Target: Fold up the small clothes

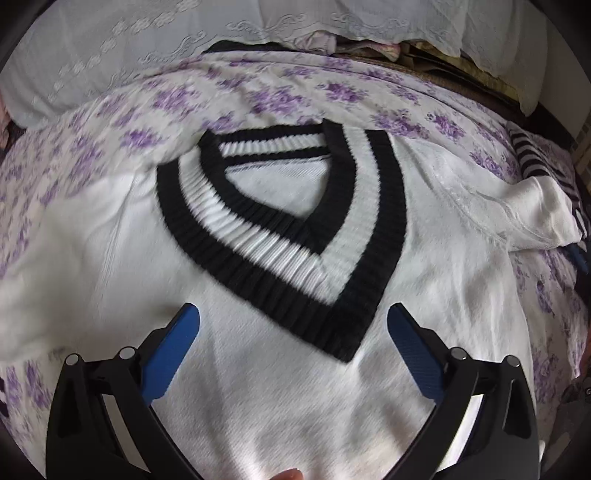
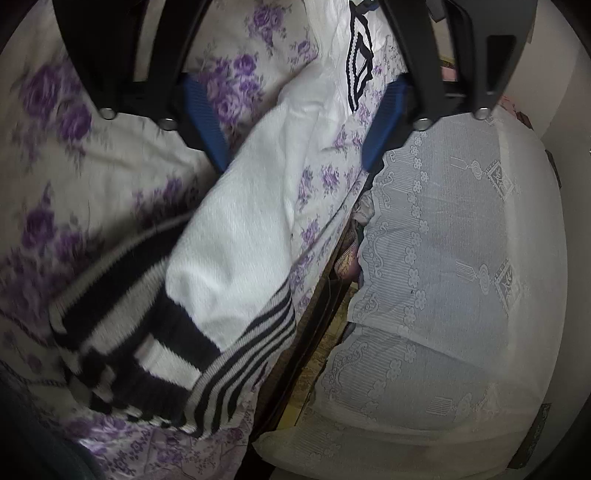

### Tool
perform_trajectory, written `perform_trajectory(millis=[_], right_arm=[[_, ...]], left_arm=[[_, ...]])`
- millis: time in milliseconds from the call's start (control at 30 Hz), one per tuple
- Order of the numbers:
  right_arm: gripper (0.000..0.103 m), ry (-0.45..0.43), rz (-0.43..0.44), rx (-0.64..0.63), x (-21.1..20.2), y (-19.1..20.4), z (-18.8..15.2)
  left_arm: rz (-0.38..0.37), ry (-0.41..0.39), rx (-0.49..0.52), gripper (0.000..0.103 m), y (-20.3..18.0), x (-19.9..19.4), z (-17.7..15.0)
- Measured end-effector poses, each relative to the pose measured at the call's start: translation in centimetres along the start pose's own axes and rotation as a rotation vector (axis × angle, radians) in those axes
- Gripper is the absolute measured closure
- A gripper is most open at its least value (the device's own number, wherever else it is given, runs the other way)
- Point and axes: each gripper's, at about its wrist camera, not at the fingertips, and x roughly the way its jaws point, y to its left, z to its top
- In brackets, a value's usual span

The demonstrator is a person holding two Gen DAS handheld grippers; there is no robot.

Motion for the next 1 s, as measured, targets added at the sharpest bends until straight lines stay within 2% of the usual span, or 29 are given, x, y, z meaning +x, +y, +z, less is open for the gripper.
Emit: perform_trajectory(millis=[33,133,233,300,367,433,500,533,567,600,667,733,800,833,867,933,1000], right_arm=[[0.043,-0.002,0.002,-0.004,0.0,-0.3,0.3],[0.05,-0.01,0.005,-0.021,0.6,-0.3,1.2],[0.052,-0.017,-0.012,-0.028,1.3,-1.1,1.3],[0.052,-0.029,-0.056,-0.021,1.0,-1.9,1.6],[0.062,-0.045,-0.064,0.004,1.2,-2.1,2.2],[0.072,-0.053,-0.087,-0.027,1.0,-1.8,2.4],[0.076,-0.044,-0.13,-0.062,0.7,-1.6,2.4],[0.073,-0.028,-0.164,-0.063,0.7,-1.8,2.4],[0.066,-0.018,-0.204,-0.048,0.4,-2.4,2.4],[0.066,-0.033,-0.251,-0.019,-0.4,-3.4,2.2],[0.065,-0.051,-0.279,-0.02,-1.4,-3.7,1.8],[0.065,-0.083,-0.298,-0.102,-2.2,-1.6,1.2],[0.065,-0.139,-0.293,-0.238,-2.9,1.9,-0.1],[0.057,-0.148,-0.275,-0.312,-2.9,3.6,-0.8],[0.044,-0.137,-0.253,-0.382,-2.5,5.2,-1.7],[0.038,-0.04,-0.179,-0.513,-0.4,8.0,-3.8],[0.038,0.097,-0.12,-0.575,2.7,9.4,-6.0]], left_arm=[[0.012,-0.006,0.019,0.004,-0.7,0.1,0.4],[0.03,-0.015,0.062,0.004,-2.4,1.1,0.7],[0.053,-0.03,0.089,0.004,-3.0,2.6,-0.3],[0.042,-0.043,0.092,0.004,-2.9,2.2,-0.4],[0.014,-0.036,0.078,0.004,-2.4,2.1,-0.3],[0.0,-0.026,0.069,0.004,-1.8,2.1,-0.2],[0.032,-0.02,0.044,0.004,-0.1,1.9,-0.6],[-0.002,-0.016,0.018,0.004,1.0,1.7,-0.9],[-0.051,-0.005,-0.018,0.004,2.3,1.4,-1.2],[-0.037,-0.004,-0.061,0.004,4.0,0.9,-1.3],[0.069,-0.037,-0.116,0.004,7.3,-0.7,-1.3],[0.12,-0.071,-0.187,0.004,11.7,-2.7,-1.9],[0.141,-0.047,-0.257,0.004,16.1,-4.0,-3.3],[0.149,-0.038,-0.289,0.004,18.1,-4.7,-4.3],[0.153,-0.03,-0.32,0.004,19.9,-5.5,-5.6],[0.121,-0.007,-0.385,0.004,23.5,-6.8,-8.8],[0.07,0.014,-0.469,0.004,26.6,-8.0,-12.0]])
